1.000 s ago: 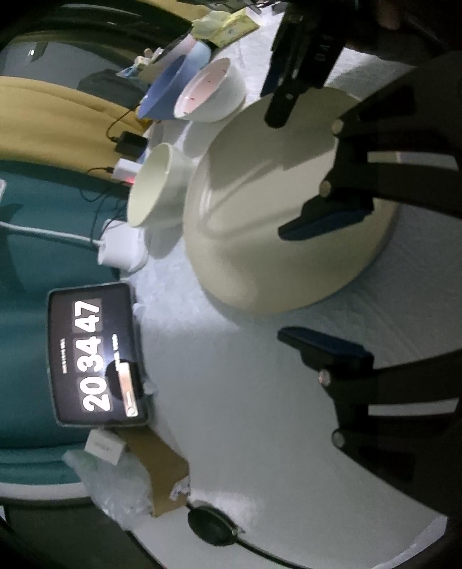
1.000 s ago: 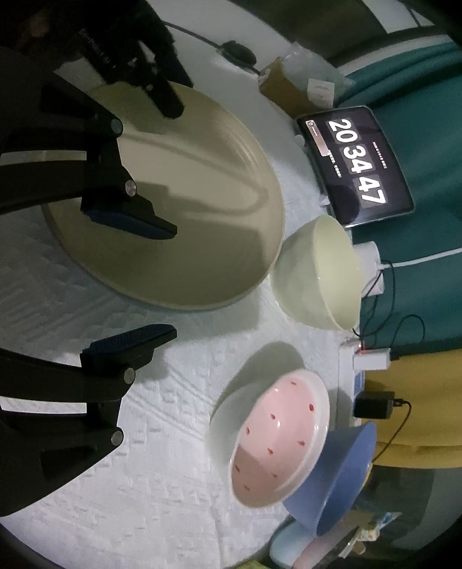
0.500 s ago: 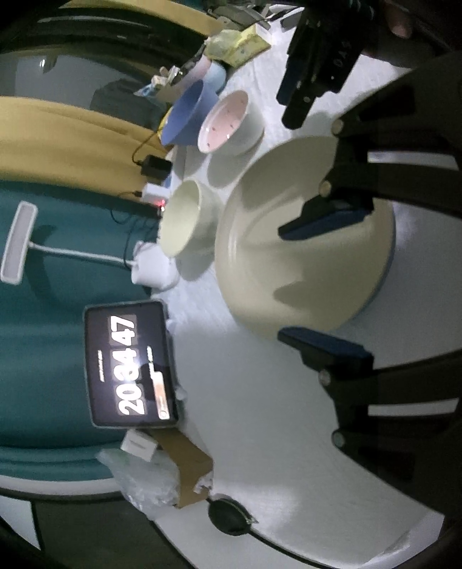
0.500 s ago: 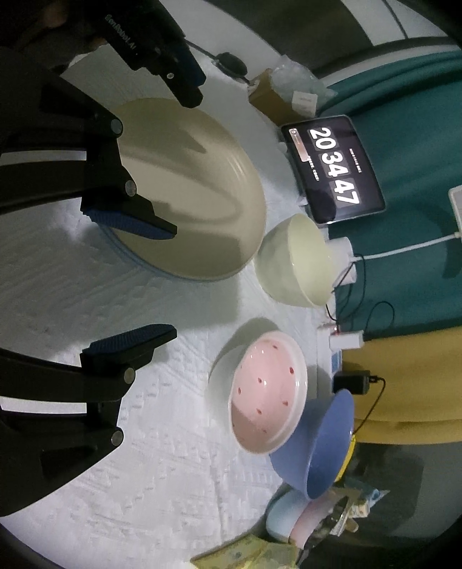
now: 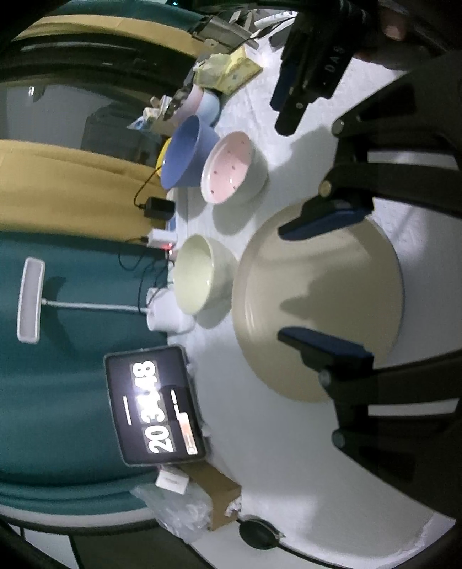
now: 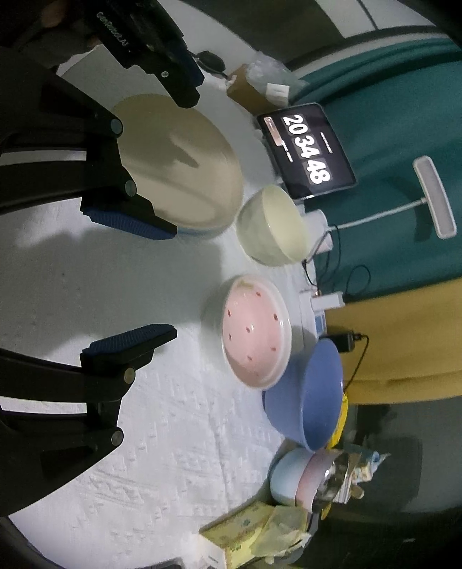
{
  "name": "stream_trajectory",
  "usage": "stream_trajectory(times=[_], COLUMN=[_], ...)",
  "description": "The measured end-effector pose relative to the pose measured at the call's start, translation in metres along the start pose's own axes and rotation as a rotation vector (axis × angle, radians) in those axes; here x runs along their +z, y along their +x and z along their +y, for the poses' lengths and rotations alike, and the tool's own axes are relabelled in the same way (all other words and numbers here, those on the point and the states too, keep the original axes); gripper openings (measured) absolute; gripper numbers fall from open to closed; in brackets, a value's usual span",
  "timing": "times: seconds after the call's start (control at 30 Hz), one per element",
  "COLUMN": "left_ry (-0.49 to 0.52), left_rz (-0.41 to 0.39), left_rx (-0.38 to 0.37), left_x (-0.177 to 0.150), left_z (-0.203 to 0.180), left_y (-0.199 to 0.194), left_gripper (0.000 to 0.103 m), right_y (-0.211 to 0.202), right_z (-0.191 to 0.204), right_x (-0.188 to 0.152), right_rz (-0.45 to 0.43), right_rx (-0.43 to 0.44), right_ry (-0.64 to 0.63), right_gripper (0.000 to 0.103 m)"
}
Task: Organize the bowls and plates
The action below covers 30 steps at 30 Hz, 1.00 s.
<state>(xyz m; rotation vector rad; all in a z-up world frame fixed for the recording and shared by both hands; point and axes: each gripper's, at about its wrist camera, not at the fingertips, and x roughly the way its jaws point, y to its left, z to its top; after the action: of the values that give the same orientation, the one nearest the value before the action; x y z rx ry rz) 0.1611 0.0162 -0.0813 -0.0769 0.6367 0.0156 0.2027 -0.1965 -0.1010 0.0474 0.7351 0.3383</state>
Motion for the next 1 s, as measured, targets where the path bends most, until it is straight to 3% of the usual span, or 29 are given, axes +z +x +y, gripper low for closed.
stream_trajectory(times=[0.43,1.0], left_ry=[0.077,0.139], left_rz=[-0.012,-0.028], left_rx=[-0.072,-0.159], left_x=[0.019,0.065], left_z=[-0.052,-0.107], left_y=[0.007,0.04], left_gripper=[0.052,0.052], right_y=[-0.023,-0.035], right_z=[-0.046,-0.1], right_x=[0.007,0.042], right_rz=[-0.054,-0.116], right_rx=[-0.039,-0.102], right_ry=[0.05,0.073], right_gripper=[0.052,0.052])
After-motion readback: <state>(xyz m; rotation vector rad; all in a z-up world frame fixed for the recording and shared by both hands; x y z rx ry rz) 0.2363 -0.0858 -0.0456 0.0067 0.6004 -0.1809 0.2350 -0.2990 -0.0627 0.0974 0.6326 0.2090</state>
